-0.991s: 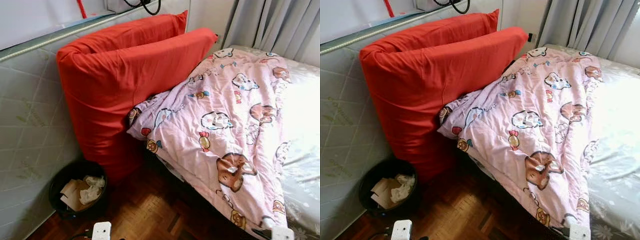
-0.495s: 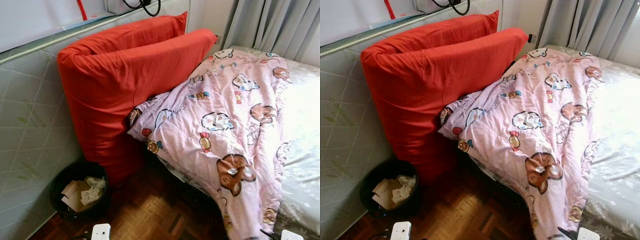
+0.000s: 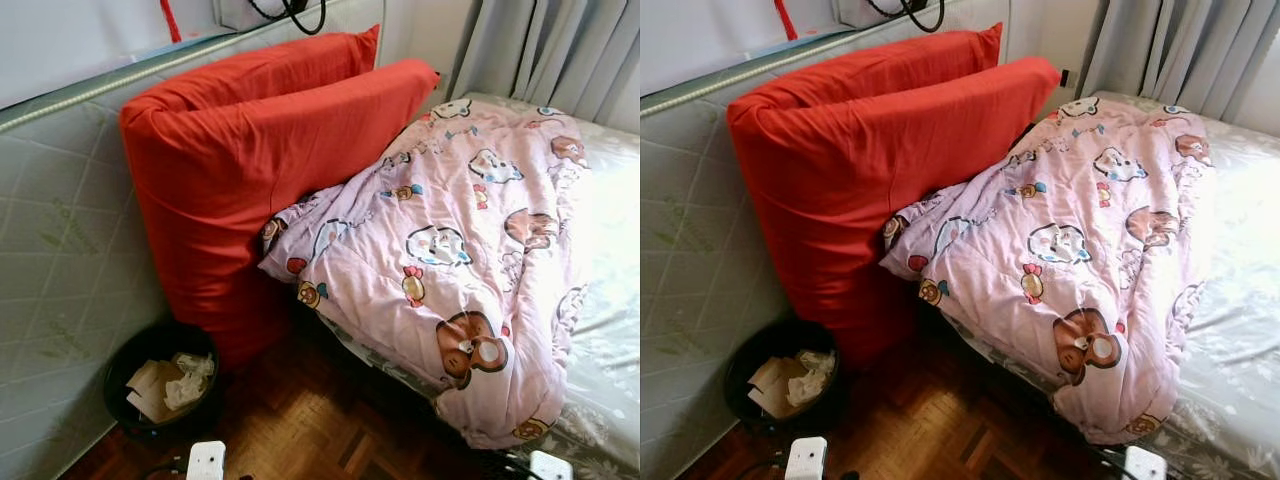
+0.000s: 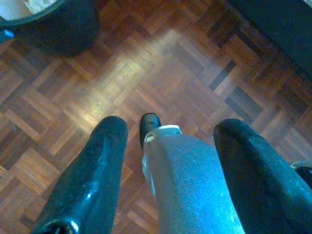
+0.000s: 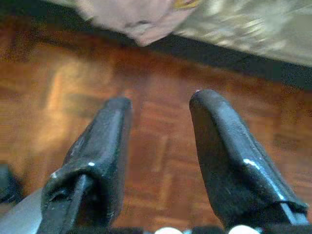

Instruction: Clean up the room

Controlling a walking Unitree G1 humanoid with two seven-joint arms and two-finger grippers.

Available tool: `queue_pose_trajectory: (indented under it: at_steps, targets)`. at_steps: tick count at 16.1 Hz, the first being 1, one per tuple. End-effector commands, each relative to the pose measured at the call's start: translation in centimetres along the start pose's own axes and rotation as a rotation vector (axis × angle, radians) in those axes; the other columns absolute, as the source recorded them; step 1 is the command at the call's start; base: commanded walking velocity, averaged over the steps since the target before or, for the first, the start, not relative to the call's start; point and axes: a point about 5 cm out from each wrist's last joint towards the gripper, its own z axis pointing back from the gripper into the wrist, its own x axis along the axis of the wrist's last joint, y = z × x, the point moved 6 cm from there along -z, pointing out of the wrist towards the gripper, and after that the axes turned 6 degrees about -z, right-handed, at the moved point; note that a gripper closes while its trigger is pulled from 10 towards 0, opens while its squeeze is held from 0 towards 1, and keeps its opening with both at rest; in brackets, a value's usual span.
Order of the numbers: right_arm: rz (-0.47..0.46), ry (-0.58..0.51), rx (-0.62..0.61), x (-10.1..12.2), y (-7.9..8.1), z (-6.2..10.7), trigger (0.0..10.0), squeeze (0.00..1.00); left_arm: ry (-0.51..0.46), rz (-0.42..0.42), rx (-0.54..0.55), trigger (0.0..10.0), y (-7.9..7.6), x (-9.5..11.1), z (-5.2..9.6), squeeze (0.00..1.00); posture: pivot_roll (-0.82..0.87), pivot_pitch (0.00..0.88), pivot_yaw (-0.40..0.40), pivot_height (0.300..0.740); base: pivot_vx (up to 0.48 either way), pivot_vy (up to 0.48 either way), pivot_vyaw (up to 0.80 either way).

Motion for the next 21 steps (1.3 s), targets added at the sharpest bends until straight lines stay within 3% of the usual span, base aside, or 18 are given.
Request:
queue_pose_trajectory:
  at_steps: [1,4,7,10,21]
  targets:
    - [0.012,0.016,0.033,-0.3,0.5,0.0,10.0,0.00,0.024,0.006,0.006,10.0,0.6,-0.3,0.0,0.00,0.05,0.019,-0.014,0.740,0.000,0.000,0.00]
    - [0.016,-0.011,0.096,0.3,2.2,-0.1,10.0,0.00,0.021,0.027,0.039,10.0,3.2,-0.5,0.5,0.00,0.06,0.015,-0.014,0.740,0.000,0.000,0.00]
    - [0.043,-0.017,0.117,0.6,2.9,-0.1,10.0,0.00,0.026,0.030,0.048,10.0,4.0,-0.9,0.8,0.00,0.06,0.015,-0.016,0.740,0.000,0.000,0.00]
    - [0.154,-0.013,0.166,0.6,4.2,-0.1,10.0,0.00,0.036,0.032,0.060,10.0,4.4,-1.3,1.0,0.00,0.06,0.032,-0.023,0.740,0.000,0.000,0.53]
    - [0.178,0.007,0.173,-0.1,4.6,0.0,10.0,0.00,0.056,0.050,0.075,10.0,4.5,-1.7,1.0,0.00,0.07,0.047,-0.016,0.740,0.000,0.000,0.79]
